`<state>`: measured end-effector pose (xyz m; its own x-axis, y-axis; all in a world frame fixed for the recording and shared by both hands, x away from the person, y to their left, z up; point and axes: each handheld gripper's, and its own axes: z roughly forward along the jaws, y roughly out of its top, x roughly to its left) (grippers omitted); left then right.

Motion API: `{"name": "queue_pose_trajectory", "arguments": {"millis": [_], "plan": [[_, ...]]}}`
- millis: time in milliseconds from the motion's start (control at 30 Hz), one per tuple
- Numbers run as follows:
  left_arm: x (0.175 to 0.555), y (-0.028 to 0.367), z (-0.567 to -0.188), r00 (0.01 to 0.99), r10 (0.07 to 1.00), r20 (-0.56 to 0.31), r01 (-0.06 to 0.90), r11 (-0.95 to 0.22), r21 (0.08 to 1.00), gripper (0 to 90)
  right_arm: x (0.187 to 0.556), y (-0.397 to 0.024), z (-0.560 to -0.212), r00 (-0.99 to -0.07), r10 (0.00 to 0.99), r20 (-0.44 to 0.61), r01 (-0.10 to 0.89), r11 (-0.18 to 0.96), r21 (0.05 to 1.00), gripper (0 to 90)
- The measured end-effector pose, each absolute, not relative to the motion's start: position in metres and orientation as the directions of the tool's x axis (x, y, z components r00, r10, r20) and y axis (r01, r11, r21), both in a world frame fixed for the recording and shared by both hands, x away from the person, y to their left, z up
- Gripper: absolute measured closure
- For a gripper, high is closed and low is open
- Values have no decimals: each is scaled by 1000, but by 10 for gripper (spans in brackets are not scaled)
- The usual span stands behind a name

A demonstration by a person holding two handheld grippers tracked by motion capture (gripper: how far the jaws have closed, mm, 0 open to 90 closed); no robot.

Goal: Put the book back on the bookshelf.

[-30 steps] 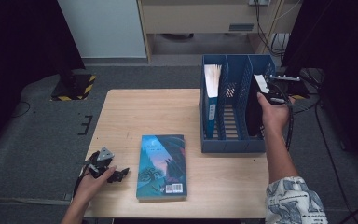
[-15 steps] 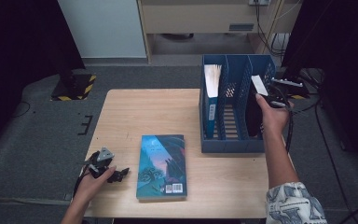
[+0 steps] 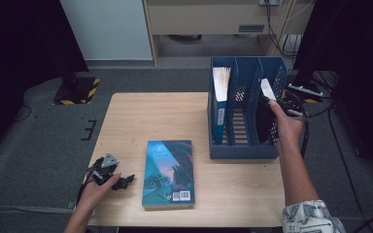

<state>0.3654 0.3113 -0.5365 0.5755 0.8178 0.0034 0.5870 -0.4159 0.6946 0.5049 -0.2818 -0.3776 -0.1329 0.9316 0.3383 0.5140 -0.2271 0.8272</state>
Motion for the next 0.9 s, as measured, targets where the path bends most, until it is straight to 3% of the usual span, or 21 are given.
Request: {"name": "queue_pose_trajectory", "arguments": {"millis": [267, 467, 633, 900], "plan": [[365, 311, -537, 576, 818, 3, 587, -416, 694, 0, 502, -285, -379, -147, 921, 362, 506, -244, 827, 320], [365, 311, -537, 576, 818, 3, 587, -416, 695, 0, 499, -287, -383, -175, 905, 387, 518, -250, 818, 196], [365, 311, -537, 575, 818, 3, 587, -416, 695, 0, 491, -285, -379, -186, 930, 317, 497, -189, 847, 145], [366, 311, -537, 576, 818, 3, 587, -416, 694, 0, 464, -284, -374, -240, 946, 216, 471, -81, 878, 153]]}}
